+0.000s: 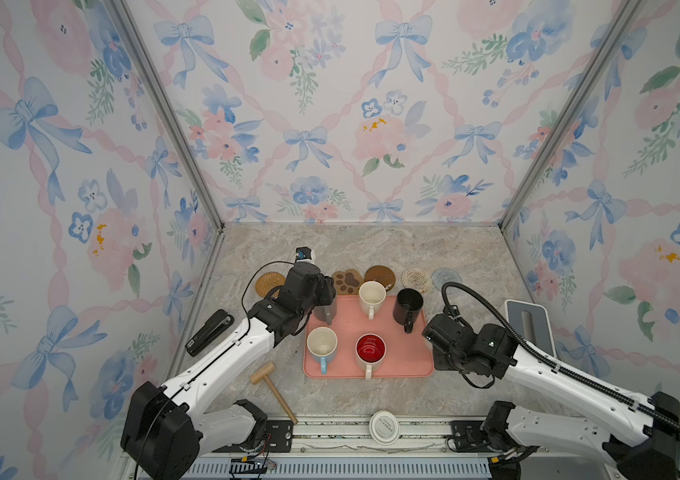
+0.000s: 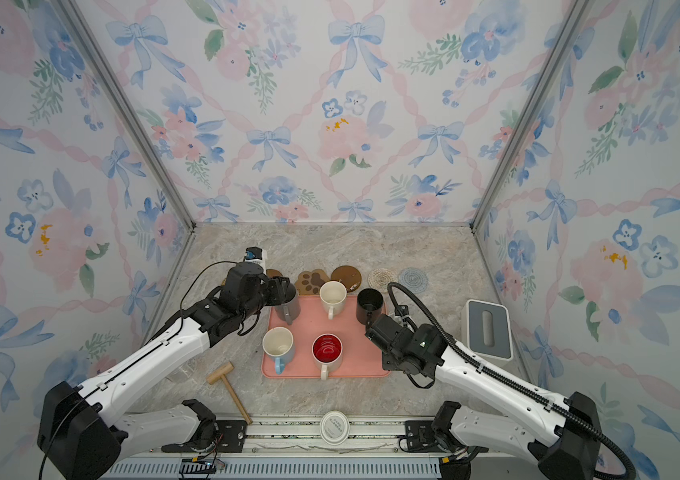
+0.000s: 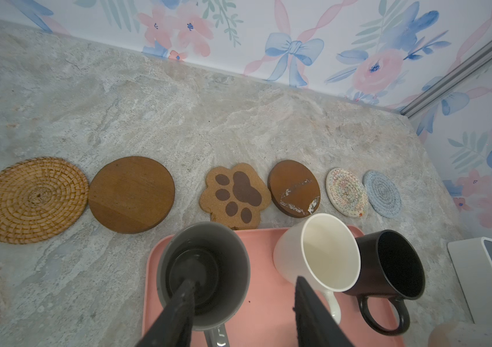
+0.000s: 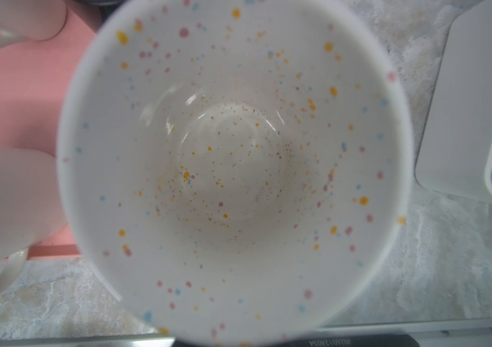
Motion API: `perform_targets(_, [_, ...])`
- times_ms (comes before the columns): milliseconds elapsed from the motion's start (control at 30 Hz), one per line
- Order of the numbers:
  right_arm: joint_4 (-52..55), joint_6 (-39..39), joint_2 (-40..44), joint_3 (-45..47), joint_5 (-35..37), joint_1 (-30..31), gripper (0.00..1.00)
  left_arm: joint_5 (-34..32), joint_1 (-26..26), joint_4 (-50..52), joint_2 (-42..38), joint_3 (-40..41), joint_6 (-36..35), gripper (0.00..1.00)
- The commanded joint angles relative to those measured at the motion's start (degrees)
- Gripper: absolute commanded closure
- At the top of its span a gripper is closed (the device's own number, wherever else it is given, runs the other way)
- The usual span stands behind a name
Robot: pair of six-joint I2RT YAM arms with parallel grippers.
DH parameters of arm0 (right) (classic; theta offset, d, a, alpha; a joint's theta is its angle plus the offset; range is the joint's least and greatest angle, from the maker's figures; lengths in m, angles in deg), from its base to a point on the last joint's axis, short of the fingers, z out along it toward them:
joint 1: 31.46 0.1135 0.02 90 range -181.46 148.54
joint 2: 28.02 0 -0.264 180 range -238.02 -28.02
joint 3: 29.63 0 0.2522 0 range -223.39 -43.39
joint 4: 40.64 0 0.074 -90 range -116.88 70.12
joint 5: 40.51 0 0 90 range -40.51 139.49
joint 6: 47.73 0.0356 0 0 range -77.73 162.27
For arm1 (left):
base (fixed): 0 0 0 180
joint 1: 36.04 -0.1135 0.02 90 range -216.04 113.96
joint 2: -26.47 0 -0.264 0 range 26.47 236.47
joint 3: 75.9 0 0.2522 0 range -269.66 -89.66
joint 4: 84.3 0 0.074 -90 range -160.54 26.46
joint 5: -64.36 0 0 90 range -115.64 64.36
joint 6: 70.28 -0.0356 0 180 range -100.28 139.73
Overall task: Place cups on coasters
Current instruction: Pick up the cup from the tray, then place the cup on the coaster.
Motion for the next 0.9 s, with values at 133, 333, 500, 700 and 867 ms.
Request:
perform_targets(133, [-7.5, -13.7, 0.6, -5.3, -1.4, -13.4, 1.0, -1.6, 0.3, 0.6, -0.3, 0.3, -0.7, 0.49])
perform_targets(333, [-14.4, -21.2, -4.8, -8.0, -6.5, -24.3, 1.0, -1.7, 0.3, 0.5, 0.0, -0.1, -0.9, 0.5])
perform_targets(500, [-22.1, -25.9, -11.3, -10.8, -11.8, -32.5, 1.0, -2.3, 0.2, 0.5, 0.1, -0.5, -1.3, 0.5])
perform_targets(700, [-26.1, -30.0, -20.7, -16.5, -13.1, -38.0, 1.0, -2.5, 0.2, 0.3, 0.1, -0.7, -1.8, 0.49])
perform_targets(867, [-29.9, -31.5, -26.2, -18.6, -15.1, -41.8, 1.0, -3.2, 0.3, 0.3, 0.1, -0.7, -1.7, 0.49])
